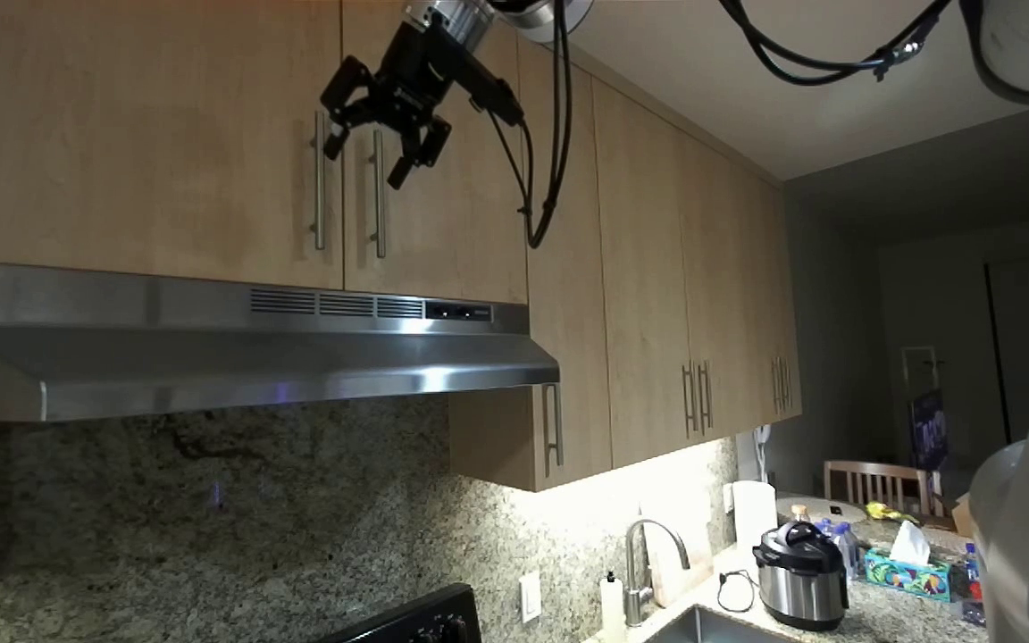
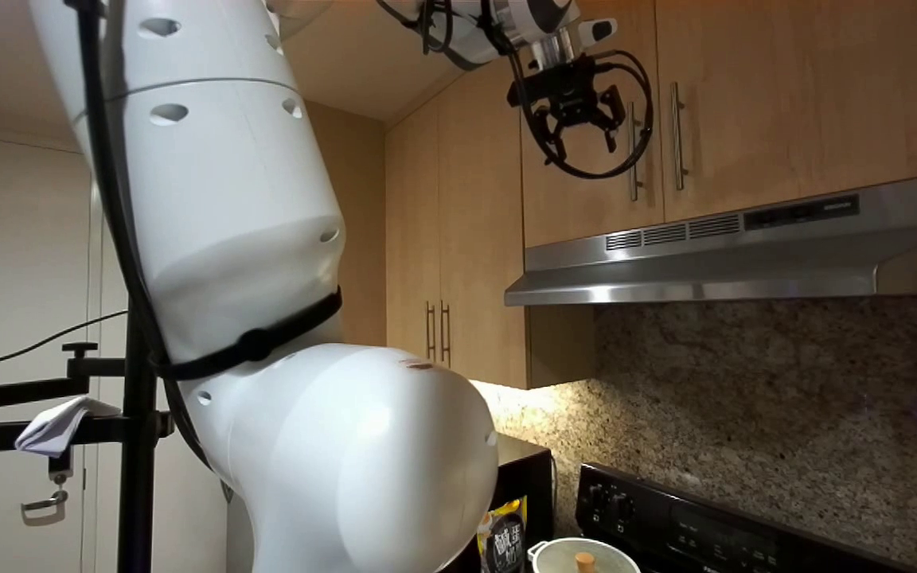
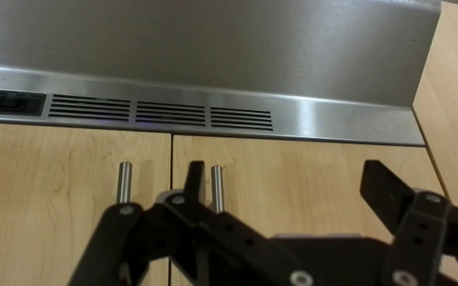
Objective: Open the top left cabinet door
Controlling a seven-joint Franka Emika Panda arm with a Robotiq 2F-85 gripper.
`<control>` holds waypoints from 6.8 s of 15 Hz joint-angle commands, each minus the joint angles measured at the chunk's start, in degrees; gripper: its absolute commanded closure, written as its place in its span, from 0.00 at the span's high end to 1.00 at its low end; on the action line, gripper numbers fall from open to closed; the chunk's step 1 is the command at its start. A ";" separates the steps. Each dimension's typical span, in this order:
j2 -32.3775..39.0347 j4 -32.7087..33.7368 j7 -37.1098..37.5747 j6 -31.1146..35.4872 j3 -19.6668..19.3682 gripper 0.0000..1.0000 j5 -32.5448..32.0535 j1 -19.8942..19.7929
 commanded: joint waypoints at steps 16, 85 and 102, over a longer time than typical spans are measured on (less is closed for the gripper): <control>5.46 3.98 1.63 14.84 -0.18 1.00 5.32 0.10; 6.02 3.74 -45.50 16.93 -3.05 1.00 47.89 2.00; 2.59 2.43 -37.93 19.51 -2.48 1.00 36.98 6.21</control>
